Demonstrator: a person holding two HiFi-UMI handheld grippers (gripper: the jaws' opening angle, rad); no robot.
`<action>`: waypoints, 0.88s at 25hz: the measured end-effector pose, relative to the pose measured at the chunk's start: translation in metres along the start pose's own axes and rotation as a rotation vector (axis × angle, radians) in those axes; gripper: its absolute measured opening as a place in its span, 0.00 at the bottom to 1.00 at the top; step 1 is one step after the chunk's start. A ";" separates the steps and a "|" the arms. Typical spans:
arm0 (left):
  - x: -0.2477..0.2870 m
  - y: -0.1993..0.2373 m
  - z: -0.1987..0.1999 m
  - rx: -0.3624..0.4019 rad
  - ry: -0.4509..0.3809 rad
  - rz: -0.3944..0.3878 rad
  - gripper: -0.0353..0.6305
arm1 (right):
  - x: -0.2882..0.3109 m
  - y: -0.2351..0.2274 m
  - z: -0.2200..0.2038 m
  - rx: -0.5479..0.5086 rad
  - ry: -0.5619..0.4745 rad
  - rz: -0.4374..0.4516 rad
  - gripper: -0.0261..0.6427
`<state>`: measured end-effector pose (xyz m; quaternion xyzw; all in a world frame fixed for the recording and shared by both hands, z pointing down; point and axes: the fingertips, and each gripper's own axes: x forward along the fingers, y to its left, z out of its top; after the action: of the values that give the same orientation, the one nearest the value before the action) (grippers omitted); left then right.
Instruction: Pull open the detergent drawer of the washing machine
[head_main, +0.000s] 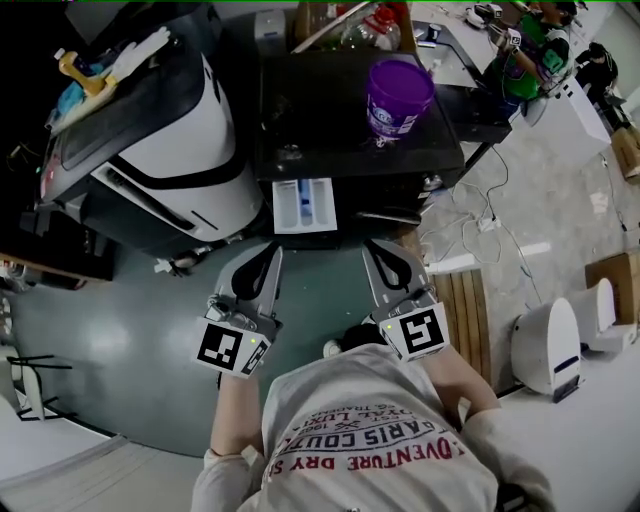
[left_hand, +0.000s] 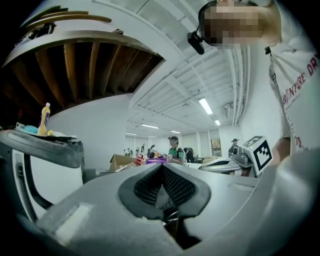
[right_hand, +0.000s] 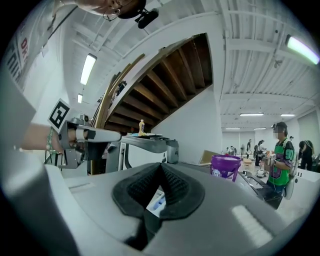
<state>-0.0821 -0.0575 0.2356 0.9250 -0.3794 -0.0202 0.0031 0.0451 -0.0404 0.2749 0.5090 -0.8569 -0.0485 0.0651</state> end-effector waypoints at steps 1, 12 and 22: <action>0.001 0.000 0.002 0.009 0.003 0.002 0.04 | 0.001 -0.001 0.001 0.000 -0.001 0.004 0.04; 0.012 0.003 0.006 0.039 0.020 0.027 0.04 | 0.002 -0.011 0.005 -0.009 0.005 0.025 0.04; 0.012 -0.007 0.006 0.026 0.018 0.028 0.04 | -0.001 -0.011 0.012 -0.020 -0.025 0.024 0.04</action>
<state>-0.0691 -0.0606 0.2292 0.9197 -0.3925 -0.0069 -0.0053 0.0531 -0.0444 0.2611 0.4972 -0.8633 -0.0625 0.0599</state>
